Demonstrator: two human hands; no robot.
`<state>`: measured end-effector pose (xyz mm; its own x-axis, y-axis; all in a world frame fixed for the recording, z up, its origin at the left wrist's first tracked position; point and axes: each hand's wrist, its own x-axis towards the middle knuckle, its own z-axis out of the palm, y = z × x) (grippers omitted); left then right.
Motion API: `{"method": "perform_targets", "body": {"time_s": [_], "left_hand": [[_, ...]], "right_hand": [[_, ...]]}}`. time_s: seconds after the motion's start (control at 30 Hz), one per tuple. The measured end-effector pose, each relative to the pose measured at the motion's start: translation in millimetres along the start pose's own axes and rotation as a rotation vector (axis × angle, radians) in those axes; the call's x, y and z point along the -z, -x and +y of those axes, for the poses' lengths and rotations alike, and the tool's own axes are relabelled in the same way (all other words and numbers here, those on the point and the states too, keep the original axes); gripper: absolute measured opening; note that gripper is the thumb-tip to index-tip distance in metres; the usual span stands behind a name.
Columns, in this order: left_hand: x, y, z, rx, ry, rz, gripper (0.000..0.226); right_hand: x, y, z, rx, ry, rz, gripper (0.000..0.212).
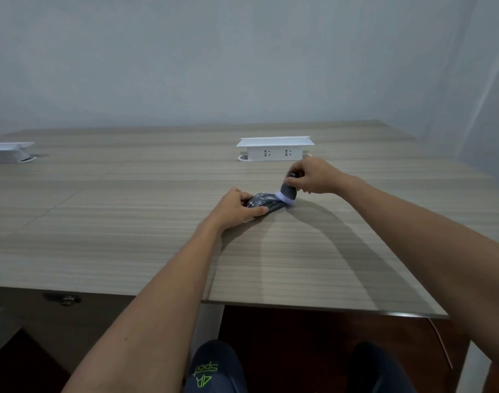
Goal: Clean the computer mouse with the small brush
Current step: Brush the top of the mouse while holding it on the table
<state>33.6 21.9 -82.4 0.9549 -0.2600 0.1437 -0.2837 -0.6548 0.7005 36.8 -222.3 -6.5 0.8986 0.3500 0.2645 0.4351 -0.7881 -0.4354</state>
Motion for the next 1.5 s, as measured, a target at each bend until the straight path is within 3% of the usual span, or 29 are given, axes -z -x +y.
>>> {"method": "perform_targets", "body": {"time_s": [0.2, 0.5, 0.63, 0.8, 1.03, 1.37, 1.5], "left_hand": [[1.1, -1.8, -1.6, 0.0, -0.01, -0.011, 0.034], [-0.6, -2.2, -2.7, -0.009, -0.016, 0.0, 0.065], [-0.6, -2.3, -3.0, -0.017, -0.019, 0.006, 0.062], [1.3, -3.3, -1.8, -0.012, -0.033, -0.017, 0.033], [-0.2, -2.1, -4.1, -0.023, -0.017, 0.006, 0.058], [1.3, -0.1, 1.1, -0.014, -0.015, -0.017, 0.029], [0.9, -0.8, 0.4, -0.018, -0.013, -0.016, 0.05]], "right_hand": [[1.0, -9.7, -28.6, 0.073, -0.069, 0.0, 0.018], [5.2, -3.8, -15.9, -0.017, 0.044, -0.01, 0.02], [1.6, -3.1, -17.3, -0.015, 0.042, 0.011, 0.021], [0.3, -6.3, -37.4, 0.061, -0.055, 0.006, 0.017], [3.0, -4.3, -8.5, -0.062, -0.001, -0.007, 0.021], [-4.9, -13.3, -37.0, 0.057, -0.041, 0.026, 0.022], [-6.2, -18.4, -26.0, 0.029, 0.134, 0.018, 0.027]]}}
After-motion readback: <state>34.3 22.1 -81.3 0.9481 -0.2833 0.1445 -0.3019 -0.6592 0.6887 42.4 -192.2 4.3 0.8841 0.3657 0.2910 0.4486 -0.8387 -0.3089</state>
